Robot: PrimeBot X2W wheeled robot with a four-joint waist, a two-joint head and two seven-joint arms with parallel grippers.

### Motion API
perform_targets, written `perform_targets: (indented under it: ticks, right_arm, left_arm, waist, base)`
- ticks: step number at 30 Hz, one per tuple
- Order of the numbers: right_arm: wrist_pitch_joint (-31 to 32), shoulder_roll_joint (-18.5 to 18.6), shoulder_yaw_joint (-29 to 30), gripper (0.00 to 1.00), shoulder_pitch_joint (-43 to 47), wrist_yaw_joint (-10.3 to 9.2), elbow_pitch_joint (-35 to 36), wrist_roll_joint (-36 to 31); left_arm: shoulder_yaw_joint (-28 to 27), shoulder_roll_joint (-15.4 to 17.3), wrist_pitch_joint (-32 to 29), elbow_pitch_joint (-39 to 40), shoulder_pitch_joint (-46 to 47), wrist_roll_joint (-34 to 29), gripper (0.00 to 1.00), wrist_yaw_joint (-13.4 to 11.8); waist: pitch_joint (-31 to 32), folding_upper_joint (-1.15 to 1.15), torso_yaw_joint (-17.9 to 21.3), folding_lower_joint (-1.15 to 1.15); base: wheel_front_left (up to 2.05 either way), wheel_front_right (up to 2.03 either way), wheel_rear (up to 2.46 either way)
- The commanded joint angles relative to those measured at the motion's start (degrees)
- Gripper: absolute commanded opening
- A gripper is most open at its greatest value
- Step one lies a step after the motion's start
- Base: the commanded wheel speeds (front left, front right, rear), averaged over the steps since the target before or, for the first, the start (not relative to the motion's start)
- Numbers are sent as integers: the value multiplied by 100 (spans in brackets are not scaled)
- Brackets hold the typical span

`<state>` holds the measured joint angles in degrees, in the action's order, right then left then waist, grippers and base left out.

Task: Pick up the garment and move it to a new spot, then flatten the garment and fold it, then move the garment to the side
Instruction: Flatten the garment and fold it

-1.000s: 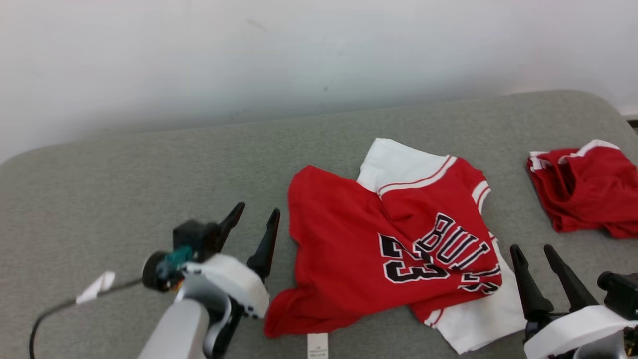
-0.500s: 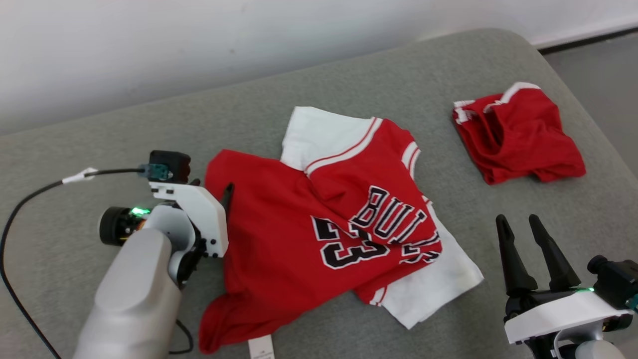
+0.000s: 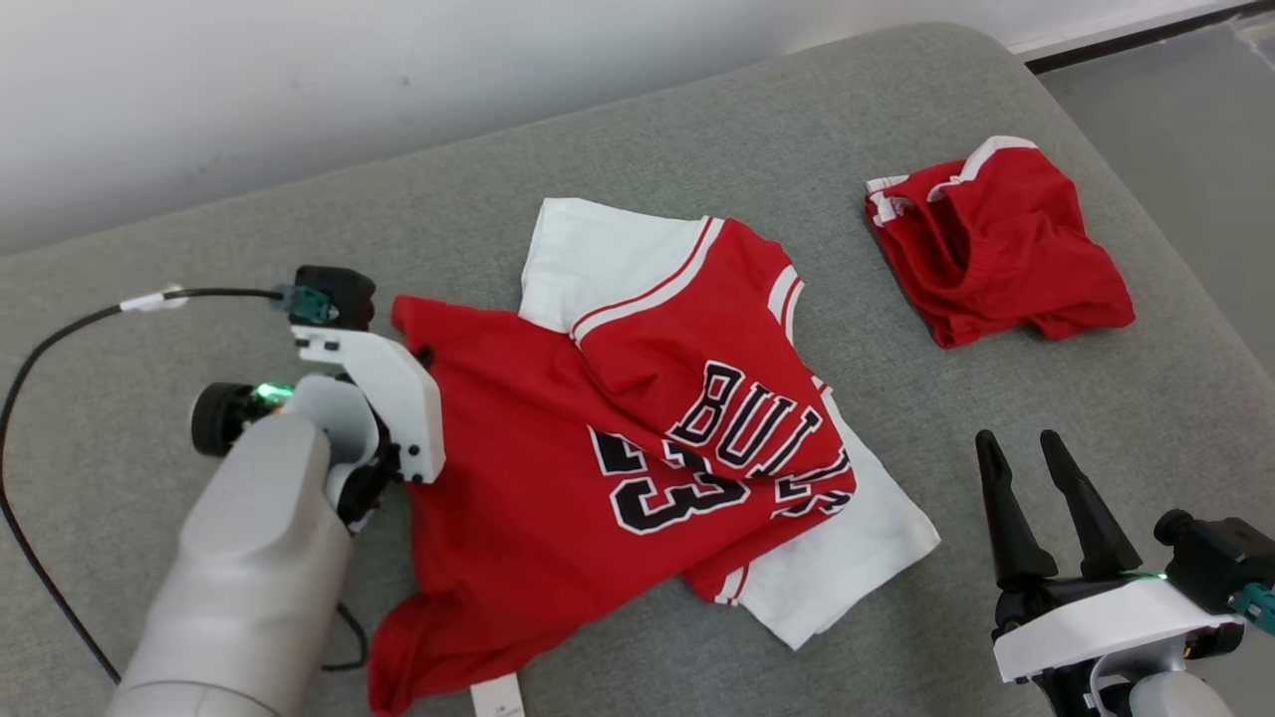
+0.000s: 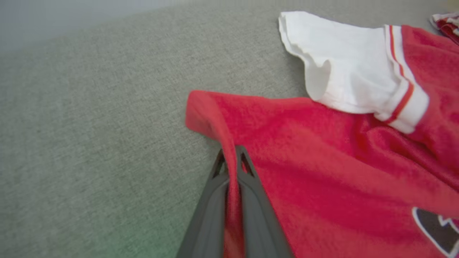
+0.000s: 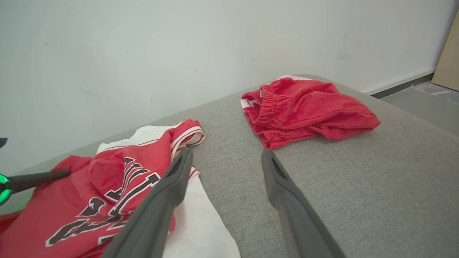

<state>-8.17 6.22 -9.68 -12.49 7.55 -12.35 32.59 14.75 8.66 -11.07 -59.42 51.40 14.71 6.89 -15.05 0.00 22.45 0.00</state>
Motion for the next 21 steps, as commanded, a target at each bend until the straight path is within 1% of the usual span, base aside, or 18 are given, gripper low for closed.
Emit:
perform_targets:
  ticks: [1, 4, 8, 13, 16, 18, 21]
  right_arm:
    - [-34, 57, 11, 100, -51, -14, -19, 57]
    - [-47, 85, 27, 100, -64, -14, -14, 55]
    - [-93, 86, 43, 100, -121, -14, 57, 69]
    - [-185, 27, -46, 100, -181, -14, 81, 103]
    - [-266, -10, -141, 100, -276, -14, 48, 139]
    - [-319, -33, -193, 100, -327, -14, 10, 174]
    - [-381, -59, -251, 100, -402, -14, -62, 216]
  left_arm:
    - [-7, 63, 44, -21, 82, 29, 0, 9]
    - [-4, 186, 96, -95, 289, 76, 0, 26]
    - [-29, 469, 46, -86, 690, 188, 0, 47]
    - [-14, 976, -128, -75, 1228, 259, 0, 56]
    - [69, 1336, -133, -76, 1504, 275, 0, 60]
    - [125, 1584, -87, -139, 1633, 159, 0, 51]
    - [145, 1829, -101, -314, 1790, 127, 0, 52]
  waist:
    - [22, 0, -32, 0]
    - [42, 0, -120, 0]
    - [-63, 0, -194, 0]
    - [-348, 0, -168, 0]
    - [-542, 0, -63, 0]
    - [-657, 0, 25, 0]
    - [-797, 0, 143, 0]
  base:
    - [0, 0, 0]
    - [0, 0, 0]
    - [0, 0, 0]
    - [0, 0, 0]
    - [0, 0, 0]
    - [0, 0, 0]
    - [0, 0, 0]
